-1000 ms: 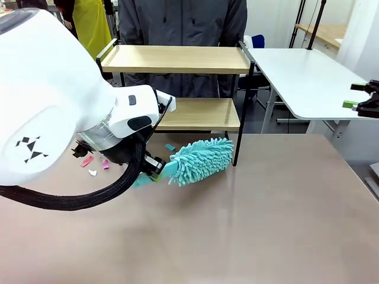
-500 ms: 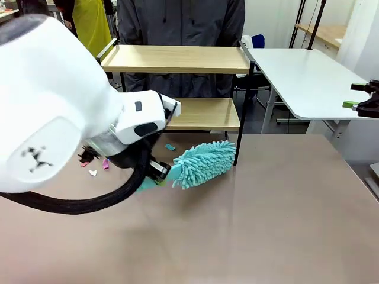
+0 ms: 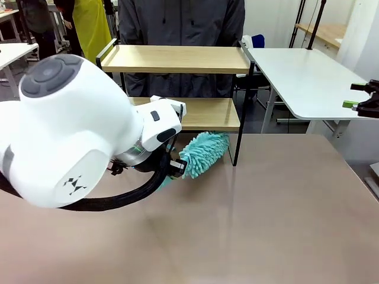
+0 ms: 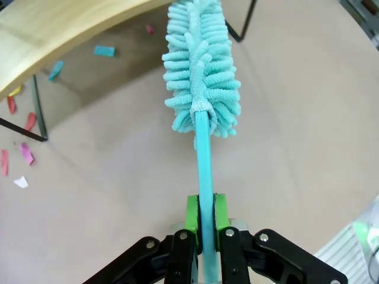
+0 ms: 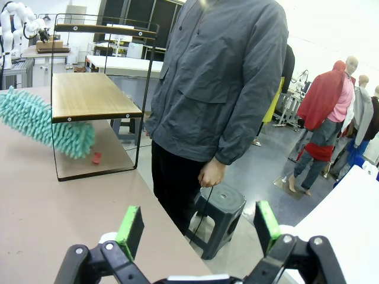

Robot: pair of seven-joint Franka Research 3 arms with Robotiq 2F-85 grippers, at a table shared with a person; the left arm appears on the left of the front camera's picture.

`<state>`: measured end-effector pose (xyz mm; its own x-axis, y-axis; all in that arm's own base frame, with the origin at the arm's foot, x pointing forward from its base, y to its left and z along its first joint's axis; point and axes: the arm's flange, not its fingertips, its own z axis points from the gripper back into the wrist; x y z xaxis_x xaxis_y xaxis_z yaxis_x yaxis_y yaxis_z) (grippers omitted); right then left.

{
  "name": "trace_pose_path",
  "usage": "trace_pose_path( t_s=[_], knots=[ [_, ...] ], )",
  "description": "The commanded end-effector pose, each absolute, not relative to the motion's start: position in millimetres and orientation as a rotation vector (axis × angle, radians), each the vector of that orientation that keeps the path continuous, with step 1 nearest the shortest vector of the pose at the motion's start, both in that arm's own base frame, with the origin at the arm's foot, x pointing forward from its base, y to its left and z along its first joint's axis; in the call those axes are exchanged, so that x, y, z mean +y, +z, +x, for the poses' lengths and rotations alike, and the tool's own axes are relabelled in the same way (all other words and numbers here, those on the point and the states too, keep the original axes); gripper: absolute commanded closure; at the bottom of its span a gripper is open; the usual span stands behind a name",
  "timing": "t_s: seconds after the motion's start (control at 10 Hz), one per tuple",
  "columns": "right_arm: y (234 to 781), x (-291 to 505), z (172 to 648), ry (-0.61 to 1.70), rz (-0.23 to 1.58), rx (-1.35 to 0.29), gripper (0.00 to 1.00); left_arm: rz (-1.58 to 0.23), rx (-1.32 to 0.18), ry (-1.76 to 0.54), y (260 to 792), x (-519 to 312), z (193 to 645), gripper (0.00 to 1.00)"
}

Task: Clean the shelf.
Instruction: Clean the specific section of the Shelf indicated by the human with the Duster.

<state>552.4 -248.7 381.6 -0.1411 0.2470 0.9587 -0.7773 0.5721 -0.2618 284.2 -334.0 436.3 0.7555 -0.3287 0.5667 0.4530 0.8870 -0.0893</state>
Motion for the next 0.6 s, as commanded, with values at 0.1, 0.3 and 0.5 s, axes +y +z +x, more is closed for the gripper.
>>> trace_pose_path(
  t_s=[0.1, 0.3, 0.5],
  knots=[
    [388.9, -246.6, 552.4, 0.942, 0.481, -1.435, 0.00, -0.206, -0.685, -0.360, 412.0, -357.6, 284.7, 0.87],
    [388.9, -246.6, 552.4, 0.942, 0.481, -1.435, 0.00, -0.222, -0.709, -0.368, 398.9, -373.6, 283.7, 0.87],
    [388.9, -246.6, 552.4, 0.942, 0.481, -1.435, 0.00, -0.231, -0.721, -0.343, 384.4, -385.0, 288.3, 0.87]
  ],
)
